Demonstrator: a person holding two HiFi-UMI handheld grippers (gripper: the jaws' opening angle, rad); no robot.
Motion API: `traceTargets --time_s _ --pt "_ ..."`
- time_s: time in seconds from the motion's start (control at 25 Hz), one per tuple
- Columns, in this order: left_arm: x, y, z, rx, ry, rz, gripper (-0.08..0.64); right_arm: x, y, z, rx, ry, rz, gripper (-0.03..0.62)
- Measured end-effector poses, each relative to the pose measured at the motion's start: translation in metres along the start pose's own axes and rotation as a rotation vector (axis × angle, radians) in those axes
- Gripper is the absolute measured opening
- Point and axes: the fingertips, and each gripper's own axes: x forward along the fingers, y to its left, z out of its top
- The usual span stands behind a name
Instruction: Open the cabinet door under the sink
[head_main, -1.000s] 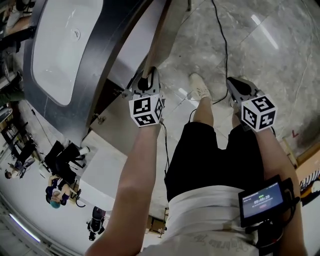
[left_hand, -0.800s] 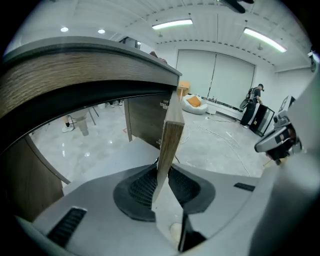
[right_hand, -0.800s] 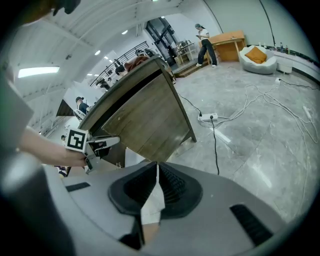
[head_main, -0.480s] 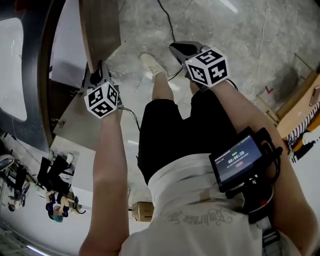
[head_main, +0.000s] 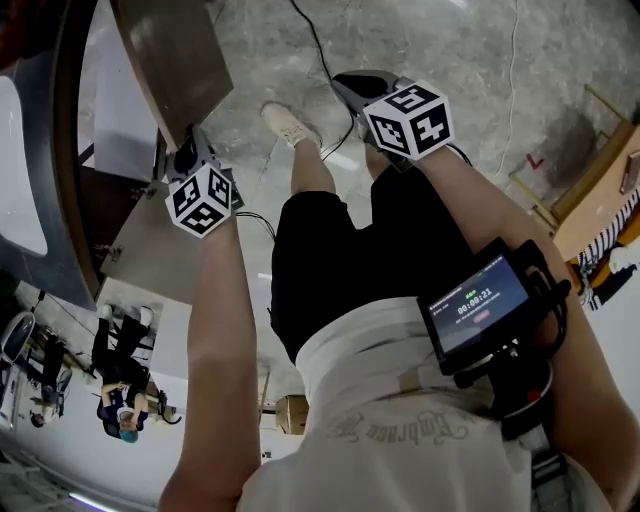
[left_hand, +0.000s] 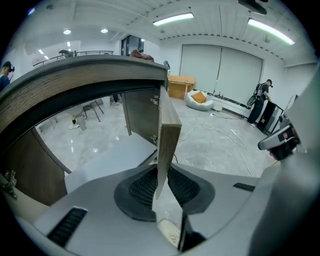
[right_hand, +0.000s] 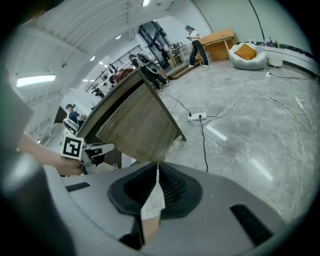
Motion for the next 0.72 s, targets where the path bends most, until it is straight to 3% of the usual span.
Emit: traceTargets --time_s 0.32,0.72 --pt "0.000 -0.076 0.003 -0.018 0.012 0.004 0.071 -0.043 -0.046 -0.005 0.035 -0.032 0.007 0.026" --pt "0.013 -0.168 0.011 -0.098 0.019 0.022 0.077 -0.088 -0.107 -0.009 0.121 -0.087 0.010 0.026"
